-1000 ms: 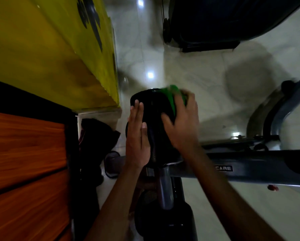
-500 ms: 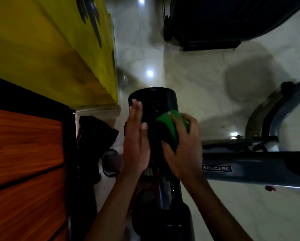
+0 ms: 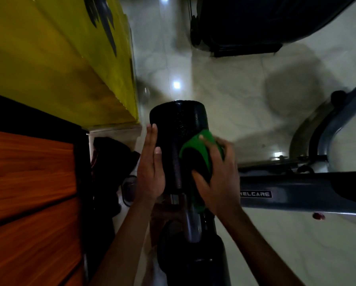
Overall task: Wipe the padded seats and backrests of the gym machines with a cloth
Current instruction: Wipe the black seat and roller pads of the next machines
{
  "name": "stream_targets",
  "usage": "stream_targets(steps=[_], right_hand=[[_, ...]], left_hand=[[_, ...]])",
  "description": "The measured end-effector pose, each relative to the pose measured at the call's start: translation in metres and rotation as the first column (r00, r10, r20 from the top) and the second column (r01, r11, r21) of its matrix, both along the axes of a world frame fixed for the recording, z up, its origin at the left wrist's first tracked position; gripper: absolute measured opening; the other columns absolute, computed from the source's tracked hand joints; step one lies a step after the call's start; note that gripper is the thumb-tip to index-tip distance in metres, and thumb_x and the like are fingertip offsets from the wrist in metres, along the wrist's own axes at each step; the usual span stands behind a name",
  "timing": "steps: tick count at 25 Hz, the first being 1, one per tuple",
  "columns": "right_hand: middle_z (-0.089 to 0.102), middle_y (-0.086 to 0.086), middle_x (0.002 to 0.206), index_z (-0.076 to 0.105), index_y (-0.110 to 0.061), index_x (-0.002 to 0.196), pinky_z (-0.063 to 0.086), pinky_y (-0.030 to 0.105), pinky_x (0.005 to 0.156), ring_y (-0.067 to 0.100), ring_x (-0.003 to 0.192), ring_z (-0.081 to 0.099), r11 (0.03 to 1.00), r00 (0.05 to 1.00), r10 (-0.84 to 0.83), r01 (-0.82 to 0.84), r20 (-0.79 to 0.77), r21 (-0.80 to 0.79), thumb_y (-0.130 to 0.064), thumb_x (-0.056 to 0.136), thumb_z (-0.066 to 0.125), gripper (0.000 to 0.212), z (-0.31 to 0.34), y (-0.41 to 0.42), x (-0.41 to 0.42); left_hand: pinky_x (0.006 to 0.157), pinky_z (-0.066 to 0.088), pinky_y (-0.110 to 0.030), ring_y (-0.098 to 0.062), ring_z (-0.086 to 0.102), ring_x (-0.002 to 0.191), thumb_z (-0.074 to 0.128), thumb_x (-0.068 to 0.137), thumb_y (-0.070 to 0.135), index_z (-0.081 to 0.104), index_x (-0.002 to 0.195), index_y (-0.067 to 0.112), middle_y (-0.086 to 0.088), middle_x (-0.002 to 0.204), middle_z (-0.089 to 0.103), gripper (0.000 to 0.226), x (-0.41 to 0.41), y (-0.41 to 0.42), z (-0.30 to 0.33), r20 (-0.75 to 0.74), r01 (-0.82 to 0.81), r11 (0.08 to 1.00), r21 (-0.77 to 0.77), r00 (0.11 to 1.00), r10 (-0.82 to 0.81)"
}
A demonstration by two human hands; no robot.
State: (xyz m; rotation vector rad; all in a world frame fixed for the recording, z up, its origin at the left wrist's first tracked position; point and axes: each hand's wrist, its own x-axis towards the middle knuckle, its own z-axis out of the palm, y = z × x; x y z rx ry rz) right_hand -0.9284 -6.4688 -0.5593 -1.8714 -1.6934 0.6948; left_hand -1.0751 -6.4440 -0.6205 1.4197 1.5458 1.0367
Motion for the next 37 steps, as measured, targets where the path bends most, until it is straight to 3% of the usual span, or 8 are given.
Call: stream_targets(steps=[10, 14, 19, 23, 27, 29, 32, 37], right_hand=[[0.048, 0.014, 0.119, 0.055, -0.010, 0.123, 0.044, 0.031, 0.083, 0.029, 0.103, 0.055, 0.990, 0.988, -0.140, 0.141, -0.067, 0.003, -0.040, 0.072, 0.050, 0.059, -0.007, 0.077, 0.005], [0.050, 0.013, 0.116, 0.053, -0.011, 0.124, 0.040, 0.028, 0.079, 0.029, 0.104, 0.053, 0.988, 0.989, -0.145, 0.142, -0.037, -0.062, -0.039, 0.074, 0.050, 0.057, -0.003, 0.133, 0.004], [0.043, 0.011, 0.130, 0.048, -0.018, 0.134, 0.045, 0.034, 0.089, 0.026, 0.113, 0.048, 0.999, 0.999, -0.005, 0.003, 0.036, 0.054, -0.040, 0.071, 0.053, 0.067, 0.008, 0.051, -0.009], [0.039, 0.008, 0.135, 0.040, -0.028, 0.134, 0.049, 0.040, 0.093, 0.025, 0.120, 0.048, 0.996, 0.996, -0.078, 0.077, -0.046, -0.035, -0.038, 0.069, 0.055, 0.067, 0.004, -0.023, 0.006], [0.046, 0.009, 0.126, 0.052, -0.015, 0.128, 0.044, 0.022, 0.092, 0.014, 0.112, 0.050, 0.995, 0.986, -0.104, 0.102, -0.130, -0.016, -0.035, 0.071, 0.056, 0.061, 0.006, -0.022, 0.015], [0.049, 0.009, 0.120, 0.055, -0.008, 0.123, 0.042, 0.014, 0.091, 0.010, 0.107, 0.050, 0.985, 0.977, -0.167, 0.171, -0.135, 0.017, -0.034, 0.073, 0.056, 0.056, 0.009, 0.000, 0.023], [0.050, 0.010, 0.118, 0.057, -0.004, 0.120, 0.046, 0.026, 0.089, 0.016, 0.103, 0.054, 0.985, 0.980, -0.163, 0.168, -0.109, 0.030, -0.035, 0.074, 0.053, 0.055, 0.010, 0.014, 0.022], [0.048, 0.011, 0.123, 0.056, -0.012, 0.122, 0.047, 0.035, 0.082, 0.029, 0.104, 0.055, 0.984, 0.984, -0.178, 0.178, 0.018, 0.011, -0.044, 0.071, 0.047, 0.061, 0.004, 0.046, -0.010]], left_hand=[[0.117, 0.015, -0.051, -0.015, 0.007, 0.147, 0.027, 0.100, 0.029, 0.023, 0.150, 0.017, 0.000, 0.159, 0.014, 0.051, 0.038, 0.002, 0.022, -0.280, -0.028, 1.000, -0.001, 0.960, 0.026], [0.119, 0.015, -0.046, -0.013, 0.006, 0.147, 0.029, 0.101, 0.032, 0.019, 0.151, 0.015, -0.001, 0.160, 0.012, 0.053, 0.025, -0.001, 0.015, -0.149, -0.005, 1.000, -0.019, 0.989, 0.003], [0.117, 0.024, -0.041, -0.011, 0.022, 0.144, 0.041, 0.093, 0.058, 0.020, 0.149, 0.022, 0.000, 0.157, 0.023, 0.070, -0.002, -0.003, -0.002, 0.056, -0.043, 0.993, -0.113, 0.997, 0.049], [0.120, 0.016, -0.033, -0.009, 0.014, 0.146, 0.040, 0.096, 0.043, 0.013, 0.150, 0.021, -0.001, 0.159, 0.015, 0.064, -0.002, -0.001, 0.001, 0.064, 0.015, 0.994, -0.110, 0.998, -0.007], [0.119, 0.009, -0.028, -0.014, 0.007, 0.147, 0.036, 0.096, 0.024, 0.017, 0.151, 0.008, -0.008, 0.160, 0.011, 0.060, 0.010, 0.012, 0.024, -0.060, 0.008, 1.000, 0.013, 0.998, -0.008], [0.120, 0.007, -0.035, -0.017, 0.005, 0.148, 0.033, 0.096, 0.025, 0.020, 0.151, 0.010, -0.005, 0.159, 0.010, 0.059, 0.029, 0.022, 0.038, -0.175, 0.036, 0.999, 0.018, 0.984, -0.032], [0.118, -0.001, -0.043, -0.017, 0.001, 0.147, 0.024, 0.100, 0.029, 0.022, 0.150, 0.015, -0.001, 0.159, 0.013, 0.052, 0.043, 0.022, 0.035, -0.422, 0.126, 0.992, 0.030, 0.901, -0.101], [0.119, 0.004, -0.048, -0.018, 0.004, 0.148, 0.026, 0.100, 0.025, 0.026, 0.149, 0.012, -0.002, 0.158, 0.014, 0.050, 0.022, 0.021, 0.016, -0.222, 0.097, 0.994, 0.059, 0.972, -0.082]])
